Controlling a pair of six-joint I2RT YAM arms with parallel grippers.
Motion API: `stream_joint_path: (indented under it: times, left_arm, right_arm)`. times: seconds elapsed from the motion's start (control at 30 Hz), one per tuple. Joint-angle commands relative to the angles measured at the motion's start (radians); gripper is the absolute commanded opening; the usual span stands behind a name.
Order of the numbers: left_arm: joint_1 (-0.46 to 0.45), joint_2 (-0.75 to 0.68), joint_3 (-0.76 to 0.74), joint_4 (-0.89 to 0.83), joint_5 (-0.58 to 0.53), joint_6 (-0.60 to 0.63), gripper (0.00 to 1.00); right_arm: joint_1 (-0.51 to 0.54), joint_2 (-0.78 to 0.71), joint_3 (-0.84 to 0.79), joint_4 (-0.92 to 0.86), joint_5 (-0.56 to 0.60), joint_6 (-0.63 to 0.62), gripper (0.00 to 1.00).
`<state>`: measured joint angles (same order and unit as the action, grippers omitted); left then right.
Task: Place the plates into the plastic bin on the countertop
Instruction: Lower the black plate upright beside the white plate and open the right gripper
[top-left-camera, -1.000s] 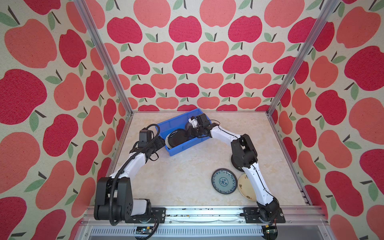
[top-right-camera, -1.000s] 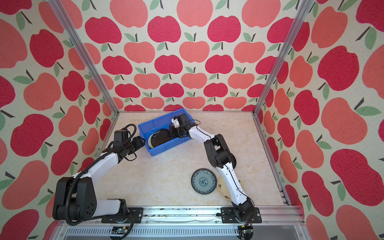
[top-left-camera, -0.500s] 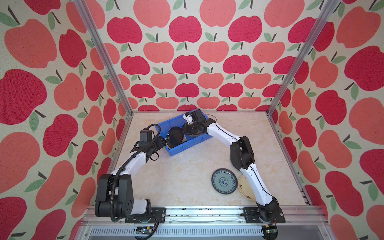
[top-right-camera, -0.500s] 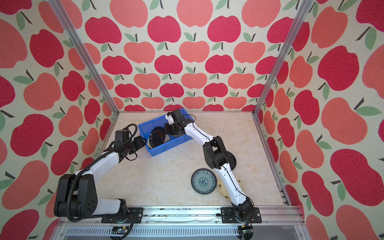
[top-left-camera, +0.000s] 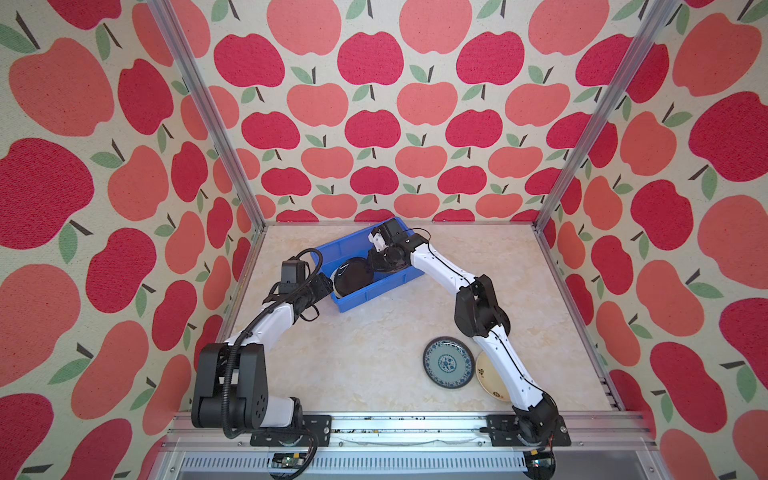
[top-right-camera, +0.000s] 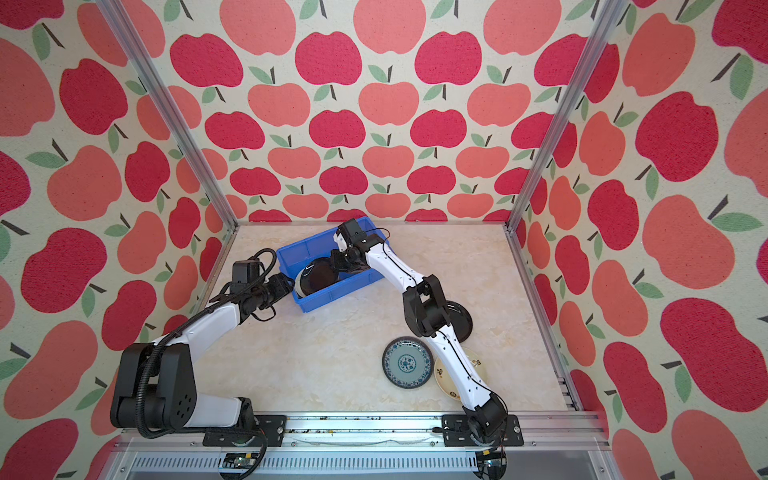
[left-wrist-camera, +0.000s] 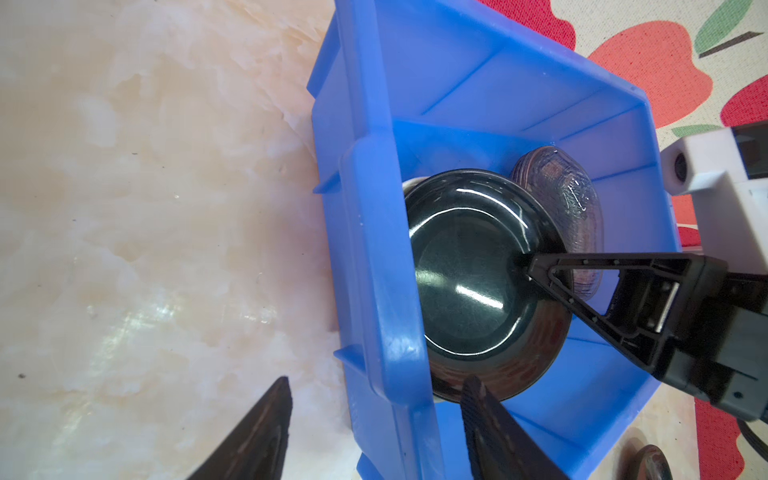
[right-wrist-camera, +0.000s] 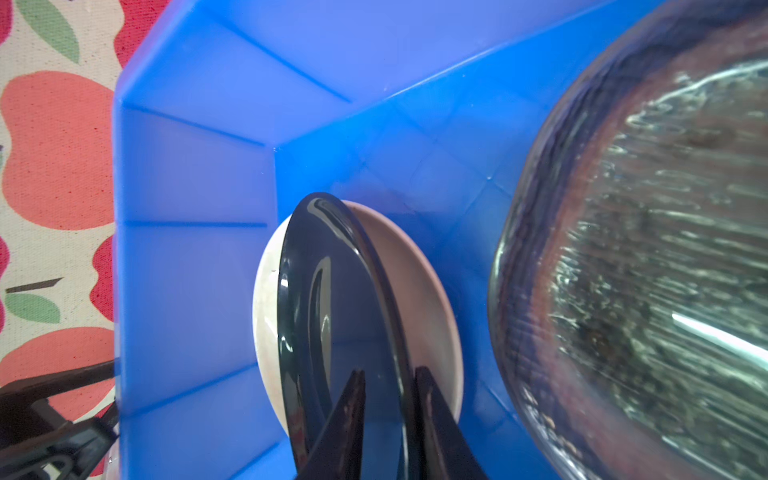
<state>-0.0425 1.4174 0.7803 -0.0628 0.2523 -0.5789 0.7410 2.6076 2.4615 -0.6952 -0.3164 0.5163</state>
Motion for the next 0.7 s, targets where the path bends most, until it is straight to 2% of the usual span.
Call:
stream_joint_path:
  times: [0.0,0.07,0.17,0.3,0.47,0.53,0.67]
  left_arm:
    - [-0.005,0.012,0.016,0.010,0.014,0.005,0.67]
    - [-0.007,0.014,0.014,0.012,0.016,0.004,0.67]
    - [-0.014,0.018,0.014,0.016,0.015,0.008,0.67]
    - [-0.016,0.016,0.017,0.009,0.018,0.008,0.68]
    - [-0.020,0.013,0.016,0.006,0.022,0.010,0.67]
    - [-0.023,0.008,0.018,0.002,0.022,0.010,0.68]
    - [-0.039,-0.008,0.029,-0.021,0.005,0.033,0.69]
  right_arm:
    - [0.017,0.037,0.060,-0.073,0.066,-0.045,0.31]
    - [0.022,0.048,0.080,-0.086,0.076,-0.050,0.37]
    - [0.033,0.052,0.098,-0.089,0.095,-0.061,0.40]
    - [0.056,0.067,0.134,-0.119,0.161,-0.094,0.47]
    - [0.063,0.068,0.145,-0.125,0.177,-0.082,0.52]
    - [0.064,0.068,0.157,-0.137,0.202,-0.086,0.59]
    - [0.064,0.052,0.171,-0.168,0.241,-0.106,0.62]
